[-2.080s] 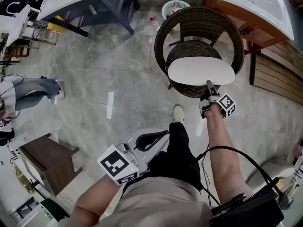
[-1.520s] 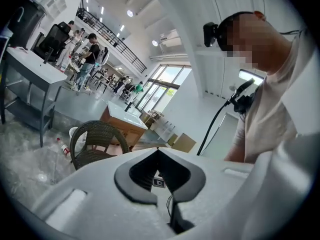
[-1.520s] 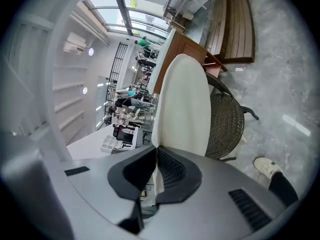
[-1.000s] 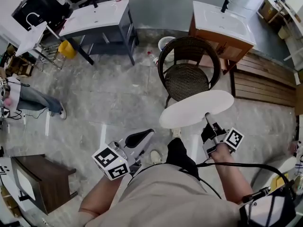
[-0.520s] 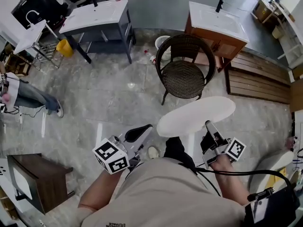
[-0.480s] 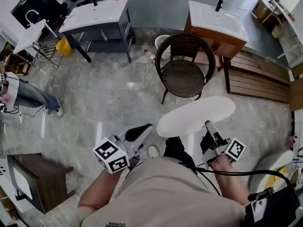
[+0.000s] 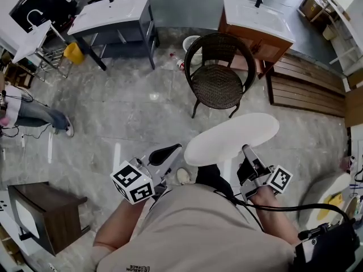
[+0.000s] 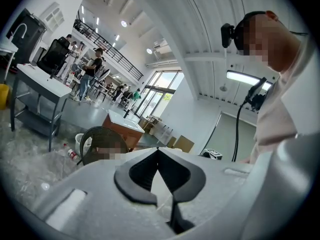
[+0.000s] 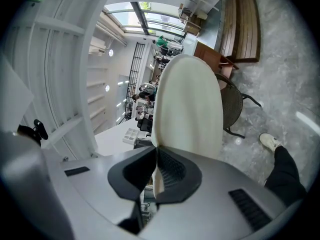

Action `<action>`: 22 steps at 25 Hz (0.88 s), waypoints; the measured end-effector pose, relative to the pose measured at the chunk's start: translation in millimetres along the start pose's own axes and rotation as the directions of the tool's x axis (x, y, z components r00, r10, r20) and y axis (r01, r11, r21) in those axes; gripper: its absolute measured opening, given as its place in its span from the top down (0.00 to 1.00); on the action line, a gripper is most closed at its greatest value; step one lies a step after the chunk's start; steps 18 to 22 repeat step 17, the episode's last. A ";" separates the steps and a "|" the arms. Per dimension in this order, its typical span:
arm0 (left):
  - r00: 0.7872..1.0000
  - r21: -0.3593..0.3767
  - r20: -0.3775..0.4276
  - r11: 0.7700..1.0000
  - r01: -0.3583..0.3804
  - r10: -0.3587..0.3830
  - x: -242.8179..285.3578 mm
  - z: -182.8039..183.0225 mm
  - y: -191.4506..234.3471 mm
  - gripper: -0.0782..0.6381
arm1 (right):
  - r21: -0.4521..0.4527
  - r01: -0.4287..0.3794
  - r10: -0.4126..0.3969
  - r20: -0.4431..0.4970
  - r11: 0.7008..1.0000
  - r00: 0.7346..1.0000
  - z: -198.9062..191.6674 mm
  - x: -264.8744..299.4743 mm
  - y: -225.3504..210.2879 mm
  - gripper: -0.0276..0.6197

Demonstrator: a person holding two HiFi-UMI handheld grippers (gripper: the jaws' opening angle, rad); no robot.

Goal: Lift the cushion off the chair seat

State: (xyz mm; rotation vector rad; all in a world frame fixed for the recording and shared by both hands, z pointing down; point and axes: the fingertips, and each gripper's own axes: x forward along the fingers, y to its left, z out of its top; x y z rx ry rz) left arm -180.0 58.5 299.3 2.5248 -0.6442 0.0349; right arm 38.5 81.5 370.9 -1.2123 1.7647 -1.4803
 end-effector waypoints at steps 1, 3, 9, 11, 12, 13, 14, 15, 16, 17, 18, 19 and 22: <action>1.000 -0.002 -0.001 1.000 0.000 0.000 -1.4 -1.1 -0.7 0.88 | -0.001 0.000 0.000 -0.001 1.000 1.000 -1.2 -0.4 0.1 0.92; 1.000 -0.005 -0.004 1.000 -0.001 0.001 -4.9 -3.0 -1.5 0.88 | -0.002 -0.003 0.003 -0.002 1.000 1.000 -3.4 -0.1 1.8 0.92; 1.000 -0.015 -0.006 1.000 -0.008 0.008 -6.5 -6.4 0.5 0.88 | -0.001 -0.010 0.010 -0.005 1.000 1.000 -3.8 2.5 2.8 0.92; 1.000 -0.015 -0.006 1.000 -0.005 0.005 -7.5 -7.2 -0.4 0.88 | -0.003 -0.010 0.010 -0.006 1.000 1.000 -5.7 2.2 2.8 0.92; 1.000 -0.014 -0.007 1.000 -0.002 0.002 -7.8 -7.1 -0.8 0.88 | -0.004 -0.011 0.011 -0.005 1.000 1.000 -6.0 2.4 3.4 0.92; 1.000 -0.013 -0.008 1.000 -0.001 0.000 -7.5 -6.8 -1.1 0.88 | -0.004 -0.011 0.011 -0.003 1.000 1.000 -5.5 2.7 3.9 0.92; 1.000 -0.012 -0.009 1.000 0.001 -0.001 -6.6 -6.3 -1.2 0.88 | -0.003 -0.010 0.010 -0.002 1.000 1.000 -4.4 3.3 4.2 0.92; 1.000 -0.013 -0.011 1.000 0.001 -0.001 -5.5 -5.7 -1.1 0.88 | -0.001 -0.010 0.010 0.000 1.000 1.000 -3.2 4.1 4.3 0.92; 1.000 -0.013 -0.012 1.000 0.002 -0.002 -4.4 -5.3 -0.9 0.88 | 0.001 -0.010 0.010 0.000 1.000 1.000 -2.0 4.8 4.3 0.92; 1.000 -0.014 -0.014 1.000 0.002 -0.002 -3.2 -4.9 -0.8 0.88 | 0.004 -0.010 0.010 0.001 1.000 1.000 -0.9 5.5 4.2 0.92; 1.000 -0.014 -0.014 1.000 0.002 -0.002 -3.2 -4.9 -0.8 0.88 | 0.004 -0.010 0.010 0.001 1.000 1.000 -0.9 5.5 4.2 0.92; 1.000 -0.014 -0.014 1.000 0.002 -0.002 -3.2 -4.9 -0.8 0.88 | 0.004 -0.010 0.010 0.001 1.000 1.000 -0.9 5.5 4.2 0.92; 1.000 -0.014 -0.014 1.000 0.002 -0.002 -3.2 -4.9 -0.8 0.88 | 0.004 -0.010 0.010 0.001 1.000 1.000 -0.9 5.5 4.2 0.92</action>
